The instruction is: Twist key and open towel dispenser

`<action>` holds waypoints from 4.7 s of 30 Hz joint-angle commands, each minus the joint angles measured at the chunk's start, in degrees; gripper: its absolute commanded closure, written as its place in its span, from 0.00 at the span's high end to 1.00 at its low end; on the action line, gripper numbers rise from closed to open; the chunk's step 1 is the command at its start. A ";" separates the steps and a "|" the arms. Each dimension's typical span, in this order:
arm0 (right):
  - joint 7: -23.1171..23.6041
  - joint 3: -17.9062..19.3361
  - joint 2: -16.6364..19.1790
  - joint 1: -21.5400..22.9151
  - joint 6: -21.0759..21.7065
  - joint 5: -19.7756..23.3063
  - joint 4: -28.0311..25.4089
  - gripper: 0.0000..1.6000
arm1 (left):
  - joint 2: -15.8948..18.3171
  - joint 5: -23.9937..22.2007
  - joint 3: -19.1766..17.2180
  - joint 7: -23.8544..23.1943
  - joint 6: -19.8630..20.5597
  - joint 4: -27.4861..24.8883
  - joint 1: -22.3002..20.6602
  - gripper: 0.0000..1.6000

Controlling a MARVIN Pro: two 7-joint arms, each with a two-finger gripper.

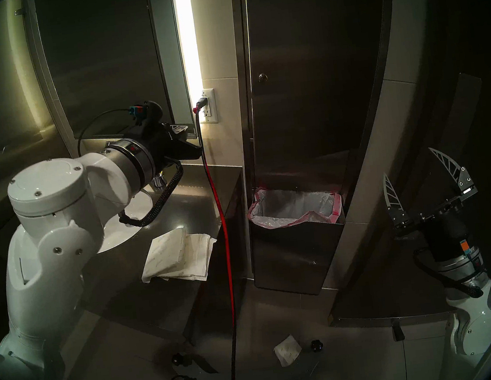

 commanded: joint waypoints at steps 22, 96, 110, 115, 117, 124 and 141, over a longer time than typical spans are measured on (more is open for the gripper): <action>2.59 0.71 1.78 0.10 -0.46 4.85 0.43 1.00 | -4.13 -7.25 0.16 -9.00 -1.61 14.06 -11.46 0.00; 3.05 0.84 1.57 0.33 -0.42 5.07 0.47 1.00 | -12.86 -6.20 8.90 -26.93 -11.11 37.60 -25.58 0.00; 3.09 0.85 1.56 0.35 -0.42 5.08 0.48 1.00 | -11.72 -11.65 4.74 -32.91 -12.69 36.65 -22.68 0.00; 3.09 0.86 1.55 0.35 -0.41 5.08 0.47 1.00 | -11.34 -11.72 4.27 -33.02 -12.49 36.25 -21.82 0.00; 3.10 0.86 1.55 0.36 -0.41 5.08 0.47 1.00 | -10.80 -11.42 4.51 -33.34 -12.22 36.27 -21.89 0.00; 3.11 0.86 1.54 0.36 -0.40 5.08 0.47 1.00 | -11.47 -12.78 3.03 -33.97 -14.04 36.50 -20.13 0.00; 3.14 0.87 1.53 0.38 -0.41 5.10 0.48 1.00 | -12.10 -10.39 3.07 -26.37 -13.98 35.83 -18.77 0.00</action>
